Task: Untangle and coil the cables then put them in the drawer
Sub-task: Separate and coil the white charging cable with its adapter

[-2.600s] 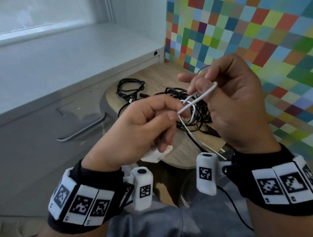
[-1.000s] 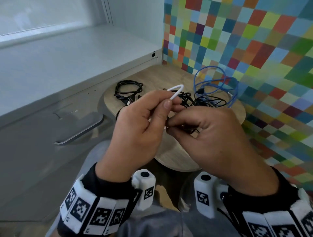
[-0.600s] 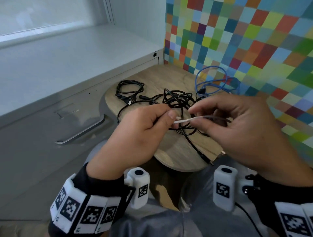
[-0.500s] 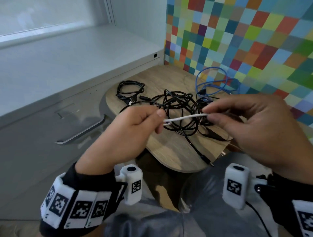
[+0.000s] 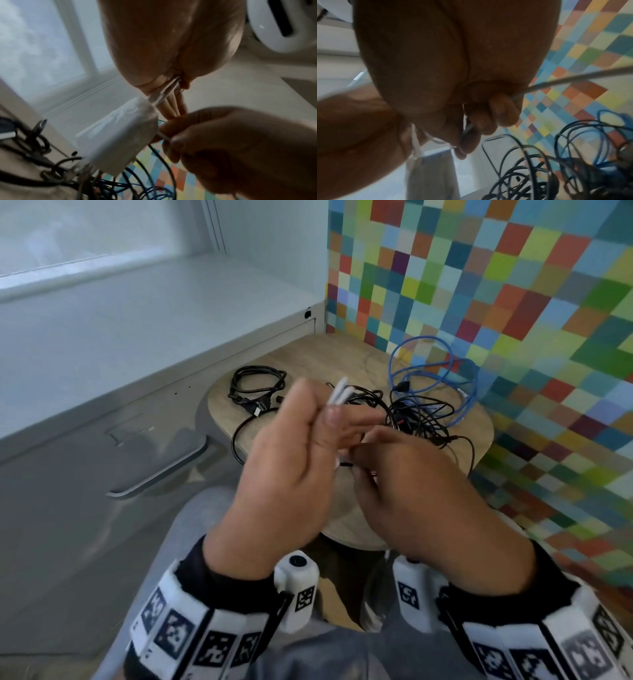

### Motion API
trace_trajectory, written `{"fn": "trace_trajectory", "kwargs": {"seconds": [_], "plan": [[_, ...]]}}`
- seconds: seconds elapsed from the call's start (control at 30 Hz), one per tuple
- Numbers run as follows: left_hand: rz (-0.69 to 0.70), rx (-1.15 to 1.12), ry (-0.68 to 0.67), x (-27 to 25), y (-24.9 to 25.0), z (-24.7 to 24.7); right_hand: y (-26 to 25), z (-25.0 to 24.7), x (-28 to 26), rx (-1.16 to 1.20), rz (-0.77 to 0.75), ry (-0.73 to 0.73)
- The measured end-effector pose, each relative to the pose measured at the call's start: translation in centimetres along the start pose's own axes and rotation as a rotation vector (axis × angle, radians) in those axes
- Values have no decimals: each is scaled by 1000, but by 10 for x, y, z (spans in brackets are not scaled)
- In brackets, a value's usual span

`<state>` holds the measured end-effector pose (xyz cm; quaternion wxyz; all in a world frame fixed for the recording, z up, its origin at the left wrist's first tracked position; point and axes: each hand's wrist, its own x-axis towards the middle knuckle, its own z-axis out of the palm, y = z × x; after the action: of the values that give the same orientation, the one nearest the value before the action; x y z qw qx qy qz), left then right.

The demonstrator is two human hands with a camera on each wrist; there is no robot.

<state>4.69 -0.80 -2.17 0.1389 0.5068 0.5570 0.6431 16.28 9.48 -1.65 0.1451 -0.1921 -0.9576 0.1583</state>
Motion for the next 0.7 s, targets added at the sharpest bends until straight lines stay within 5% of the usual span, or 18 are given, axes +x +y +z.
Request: {"fn": "trace_trajectory", "kwargs": {"seconds": [0.17, 0.27, 0.4, 0.57, 0.7], "plan": [[147, 529, -54, -2, -10, -3, -7, 2, -5, 179, -136, 84], [100, 584, -83, 0, -9, -9, -6, -12, -5, 284, -74, 213], [-20, 581, -120, 0, -4, -16, 2, -38, -12, 306, -6, 111], [-277, 424, -220, 6, -2, -37, 18, -66, -19, 430, 75, 281], [-345, -58, -169, 6, -5, -41, 19, -76, -22, 581, 79, 317]]}}
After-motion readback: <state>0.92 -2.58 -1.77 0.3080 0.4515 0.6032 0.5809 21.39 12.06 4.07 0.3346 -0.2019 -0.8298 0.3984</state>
